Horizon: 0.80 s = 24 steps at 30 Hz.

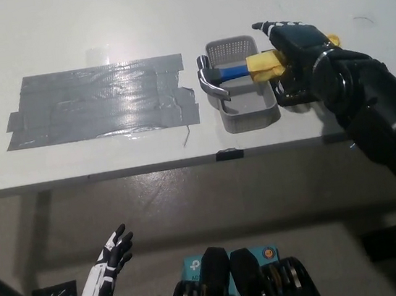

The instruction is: The robot picks the hammer placed on top of the gray container with right hand and places it on the grey area of the desk

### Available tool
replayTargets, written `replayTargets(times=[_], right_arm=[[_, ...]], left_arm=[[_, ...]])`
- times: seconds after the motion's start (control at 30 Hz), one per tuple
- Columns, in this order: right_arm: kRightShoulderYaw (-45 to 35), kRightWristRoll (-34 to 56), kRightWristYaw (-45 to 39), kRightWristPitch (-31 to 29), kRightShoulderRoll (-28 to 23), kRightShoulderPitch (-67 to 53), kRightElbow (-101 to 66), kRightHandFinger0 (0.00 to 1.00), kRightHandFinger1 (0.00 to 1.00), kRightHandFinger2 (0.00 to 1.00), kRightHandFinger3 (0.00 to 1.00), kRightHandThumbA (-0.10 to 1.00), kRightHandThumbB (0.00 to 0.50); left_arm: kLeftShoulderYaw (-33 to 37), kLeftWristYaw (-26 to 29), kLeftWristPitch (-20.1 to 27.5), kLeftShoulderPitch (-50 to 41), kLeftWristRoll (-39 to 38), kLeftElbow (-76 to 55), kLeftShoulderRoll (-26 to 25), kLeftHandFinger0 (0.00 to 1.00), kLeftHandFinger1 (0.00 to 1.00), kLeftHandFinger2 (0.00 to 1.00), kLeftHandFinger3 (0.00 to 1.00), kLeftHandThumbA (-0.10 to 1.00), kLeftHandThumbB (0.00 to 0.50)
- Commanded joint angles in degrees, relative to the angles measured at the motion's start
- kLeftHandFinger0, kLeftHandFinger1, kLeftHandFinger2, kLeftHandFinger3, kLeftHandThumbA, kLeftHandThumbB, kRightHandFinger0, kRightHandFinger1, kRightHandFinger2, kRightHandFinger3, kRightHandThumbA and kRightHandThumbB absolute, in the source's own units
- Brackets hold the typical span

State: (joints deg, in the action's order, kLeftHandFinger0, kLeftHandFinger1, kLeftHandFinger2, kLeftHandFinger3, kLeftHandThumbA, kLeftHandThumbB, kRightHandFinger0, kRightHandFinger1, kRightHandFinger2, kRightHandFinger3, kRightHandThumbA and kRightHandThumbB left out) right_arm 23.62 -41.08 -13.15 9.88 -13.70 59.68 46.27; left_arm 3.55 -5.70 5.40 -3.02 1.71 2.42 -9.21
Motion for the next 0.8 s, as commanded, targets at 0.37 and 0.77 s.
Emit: replayTargets(times=[0.37,0.77], right_arm=[[0.86,0.09,1.98,0.65,0.71,5.99,3.74,1.00,1.00,1.00,1.00,0.97,0.462],[1.89,-3.20,21.76,-3.58,2.42,5.21,7.60,0.00,0.07,0.23,0.32,-0.10,0.229]], left_arm=[[0.01,-1.15,1.64,1.02,0.27,-1.47,-1.05,1.00,1.00,1.00,1.00,1.00,0.127],[0.15,-1.44,1.63,1.48,0.25,-1.43,-1.22,1.00,1.00,1.00,1.00,1.00,0.141]])
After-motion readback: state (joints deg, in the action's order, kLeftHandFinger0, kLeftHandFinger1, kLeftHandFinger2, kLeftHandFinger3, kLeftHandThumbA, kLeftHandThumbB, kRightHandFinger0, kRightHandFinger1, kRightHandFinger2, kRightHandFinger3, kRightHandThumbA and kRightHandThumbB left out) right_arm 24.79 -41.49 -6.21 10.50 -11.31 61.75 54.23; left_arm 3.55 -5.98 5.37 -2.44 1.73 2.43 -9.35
